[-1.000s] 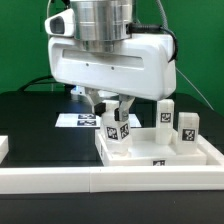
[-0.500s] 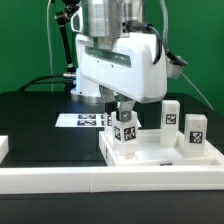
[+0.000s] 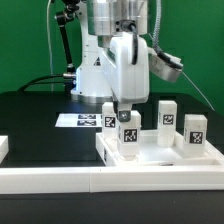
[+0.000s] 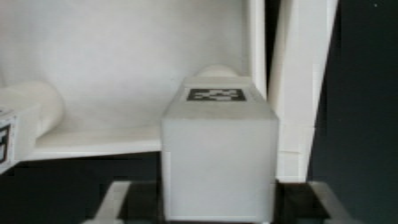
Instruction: Assemble square table
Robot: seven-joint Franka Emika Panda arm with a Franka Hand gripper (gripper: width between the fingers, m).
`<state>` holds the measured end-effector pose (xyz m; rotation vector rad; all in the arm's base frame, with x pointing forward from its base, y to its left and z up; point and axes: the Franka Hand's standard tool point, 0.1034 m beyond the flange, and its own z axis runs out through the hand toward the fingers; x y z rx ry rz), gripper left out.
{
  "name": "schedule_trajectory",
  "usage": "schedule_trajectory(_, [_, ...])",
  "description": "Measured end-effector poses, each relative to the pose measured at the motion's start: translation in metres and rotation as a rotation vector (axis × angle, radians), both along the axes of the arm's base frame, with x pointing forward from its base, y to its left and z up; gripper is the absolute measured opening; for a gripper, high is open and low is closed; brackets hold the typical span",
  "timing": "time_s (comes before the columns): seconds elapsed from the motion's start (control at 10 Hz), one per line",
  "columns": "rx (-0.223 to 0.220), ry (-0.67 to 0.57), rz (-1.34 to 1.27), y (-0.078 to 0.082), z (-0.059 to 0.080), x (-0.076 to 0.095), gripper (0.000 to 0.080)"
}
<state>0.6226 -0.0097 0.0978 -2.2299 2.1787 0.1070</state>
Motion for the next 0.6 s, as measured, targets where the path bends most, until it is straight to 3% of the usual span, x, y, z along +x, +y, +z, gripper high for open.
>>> schedule_trajectory(0.1, [0.002, 0.0, -0.009, 0.0002, 0.0, 0.0002, 0.0285])
schedule_trajectory(0.2, [0.002, -0.001, 0.0, 0.0004, -0.0002, 0.0001, 0.0369])
schedule_trajectory(0.3, [0.003, -0.002, 0.023, 0.0005, -0.0005, -0.0001, 0.0369])
schedule_trajectory(0.5, [0.006, -0.005, 0.089, 0.0037, -0.0011, -0.0003, 0.0604])
schedule_trajectory(0.6, [0.004, -0.009, 0.181, 0.0064, -0.001, -0.0004, 0.064])
